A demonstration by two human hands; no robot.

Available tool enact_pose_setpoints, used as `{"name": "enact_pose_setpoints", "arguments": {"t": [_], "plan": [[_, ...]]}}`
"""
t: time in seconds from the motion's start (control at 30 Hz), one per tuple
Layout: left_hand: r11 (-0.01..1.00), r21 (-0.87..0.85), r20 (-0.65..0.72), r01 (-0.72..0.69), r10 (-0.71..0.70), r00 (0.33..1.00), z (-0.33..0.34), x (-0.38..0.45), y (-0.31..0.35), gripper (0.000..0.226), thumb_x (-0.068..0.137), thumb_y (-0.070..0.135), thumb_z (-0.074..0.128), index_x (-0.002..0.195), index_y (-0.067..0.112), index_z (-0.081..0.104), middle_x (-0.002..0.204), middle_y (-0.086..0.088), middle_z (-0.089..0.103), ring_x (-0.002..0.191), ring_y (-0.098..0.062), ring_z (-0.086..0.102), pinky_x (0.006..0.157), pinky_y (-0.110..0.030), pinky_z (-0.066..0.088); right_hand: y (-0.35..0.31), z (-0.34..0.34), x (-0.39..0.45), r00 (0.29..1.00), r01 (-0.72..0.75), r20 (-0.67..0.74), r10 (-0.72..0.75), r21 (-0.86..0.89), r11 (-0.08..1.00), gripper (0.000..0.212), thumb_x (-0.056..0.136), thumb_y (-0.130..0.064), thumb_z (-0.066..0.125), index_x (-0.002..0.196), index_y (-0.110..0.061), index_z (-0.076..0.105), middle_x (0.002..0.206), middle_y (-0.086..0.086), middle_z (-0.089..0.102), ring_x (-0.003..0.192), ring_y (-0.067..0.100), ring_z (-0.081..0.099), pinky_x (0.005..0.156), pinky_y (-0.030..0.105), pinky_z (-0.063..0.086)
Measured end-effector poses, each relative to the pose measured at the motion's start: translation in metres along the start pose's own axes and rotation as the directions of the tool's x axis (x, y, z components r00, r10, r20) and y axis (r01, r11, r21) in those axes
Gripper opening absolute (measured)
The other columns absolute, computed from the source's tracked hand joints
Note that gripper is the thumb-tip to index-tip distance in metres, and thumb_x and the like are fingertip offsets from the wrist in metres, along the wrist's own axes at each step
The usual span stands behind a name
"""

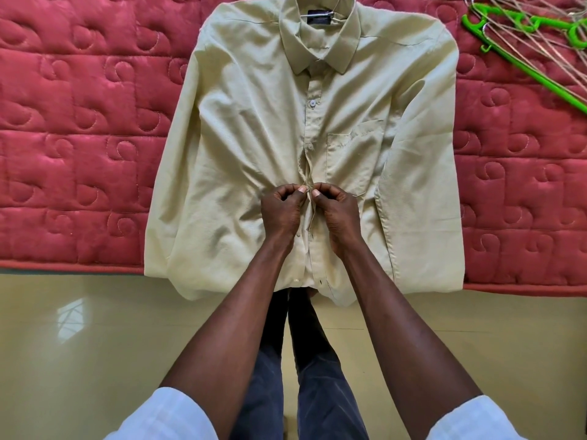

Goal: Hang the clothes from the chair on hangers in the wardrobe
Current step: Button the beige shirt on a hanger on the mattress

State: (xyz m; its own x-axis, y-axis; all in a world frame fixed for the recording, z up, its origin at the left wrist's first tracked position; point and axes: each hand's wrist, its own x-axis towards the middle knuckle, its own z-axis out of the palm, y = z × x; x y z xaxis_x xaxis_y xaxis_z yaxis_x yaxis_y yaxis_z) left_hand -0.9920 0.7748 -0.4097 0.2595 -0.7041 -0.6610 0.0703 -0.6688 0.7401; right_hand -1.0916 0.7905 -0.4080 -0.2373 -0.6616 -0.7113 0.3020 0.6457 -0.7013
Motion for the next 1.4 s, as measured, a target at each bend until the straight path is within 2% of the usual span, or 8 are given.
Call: {"name": "enact_pose_setpoints", "arguments": {"t": [0.33,0.5,0.67,1.13,1.2,1.27,1.33,1.4], "plan": [[1.000,0.004,-0.001,0.007,-0.007,1.000,0.000,-0.002,-0.001,0.003,0.082,0.011,0.076,0.084,0.012,0.077,0.079,-0.004,0.076,0.077,-0.016,0.073,0.075,-0.030,0.059,-0.010,0.006,-0.002,0.995,-0.039,-0.093,0.040,0.013,0.999,0.010,0.081,-0.002,0.067,0.088,-0.001,0.074,0.071,0.001,0.069,0.060,0.002,0.060,0.060,0.016,0.048],[0.998,0.059,0.046,0.027,-0.030,0.998,-0.004,-0.002,0.003,0.025,0.087,0.015,0.065,0.063,0.014,0.067,0.059,-0.001,0.058,0.058,-0.014,0.053,0.062,-0.031,0.045,-0.004,0.012,-0.002,0.990,0.055,-0.123,-0.069,-0.112,0.992,0.002,0.078,-0.007,0.074,0.080,-0.007,0.074,0.078,0.005,0.073,0.075,0.012,0.069,0.075,0.027,0.057],[0.998,0.045,0.099,0.054,-0.058,0.993,-0.007,-0.001,0.010,0.019,0.086,0.019,0.073,0.073,0.006,0.071,0.053,0.006,0.058,0.051,-0.004,0.052,0.055,-0.021,0.045,0.000,0.017,-0.003,0.963,0.162,-0.162,-0.216,-0.294,0.942,0.006,0.079,-0.017,0.073,0.076,-0.012,0.073,0.071,0.000,0.071,0.067,0.008,0.065,0.065,0.025,0.053],[0.971,0.227,0.213,-0.080,0.031,0.976,-0.020,0.006,0.008,0.013,0.091,0.012,0.065,0.086,0.003,0.072,0.063,0.001,0.062,0.055,-0.004,0.054,0.058,-0.021,0.047,-0.016,-0.002,0.007,0.989,0.122,0.124,-0.076,-0.419,0.900,0.009,0.085,-0.015,0.071,0.081,-0.007,0.069,0.073,0.003,0.069,0.063,0.007,0.060,0.061,0.026,0.049],[0.786,0.432,0.298,-0.442,0.338,0.893,-0.025,0.012,0.006,0.015,0.091,0.013,0.061,0.086,0.005,0.073,0.070,0.000,0.063,0.064,-0.010,0.055,0.063,-0.028,0.045,-0.023,-0.003,0.006,0.991,0.066,0.133,-0.012,-0.409,0.910,0.012,0.086,-0.017,0.072,0.081,-0.007,0.067,0.065,-0.003,0.063,0.056,0.003,0.054,0.054,0.019,0.043],[0.373,0.584,0.424,-0.720,0.616,0.663,-0.026,0.020,0.002,0.018,0.089,0.016,0.058,0.091,0.005,0.072,0.080,-0.008,0.063,0.075,-0.022,0.056,0.068,-0.034,0.045,-0.032,-0.003,0.009,0.987,-0.014,0.142,0.075,-0.386,0.922,0.014,0.085,-0.020,0.072,0.077,-0.012,0.064,0.057,-0.006,0.055,0.050,0.005,0.048,0.046,0.020,0.037],[0.087,0.618,0.500,-0.781,0.724,0.475,-0.024,0.027,-0.001,0.015,0.087,0.014,0.059,0.093,0.004,0.069,0.084,-0.013,0.060,0.079,-0.031,0.055,0.070,-0.038,0.047,-0.038,0.001,0.014,0.983,-0.083,0.123,0.139,-0.374,0.924,0.018,0.084,-0.018,0.070,0.070,-0.016,0.059,0.053,-0.004,0.046,0.047,0.010,0.037,0.042,0.023,0.026],[0.037,0.684,0.453,-0.728,0.761,0.464,-0.022,0.030,-0.004,0.010,0.087,0.011,0.062,0.092,0.005,0.068,0.085,-0.013,0.060,0.079,-0.032,0.056,0.070,-0.042,0.050,-0.037,0.005,0.015,0.991,-0.078,0.075,0.111,-0.348,0.934,0.020,0.085,-0.011,0.067,0.069,-0.015,0.057,0.057,0.001,0.046,0.047,0.011,0.037,0.042,0.024,0.025]]}}
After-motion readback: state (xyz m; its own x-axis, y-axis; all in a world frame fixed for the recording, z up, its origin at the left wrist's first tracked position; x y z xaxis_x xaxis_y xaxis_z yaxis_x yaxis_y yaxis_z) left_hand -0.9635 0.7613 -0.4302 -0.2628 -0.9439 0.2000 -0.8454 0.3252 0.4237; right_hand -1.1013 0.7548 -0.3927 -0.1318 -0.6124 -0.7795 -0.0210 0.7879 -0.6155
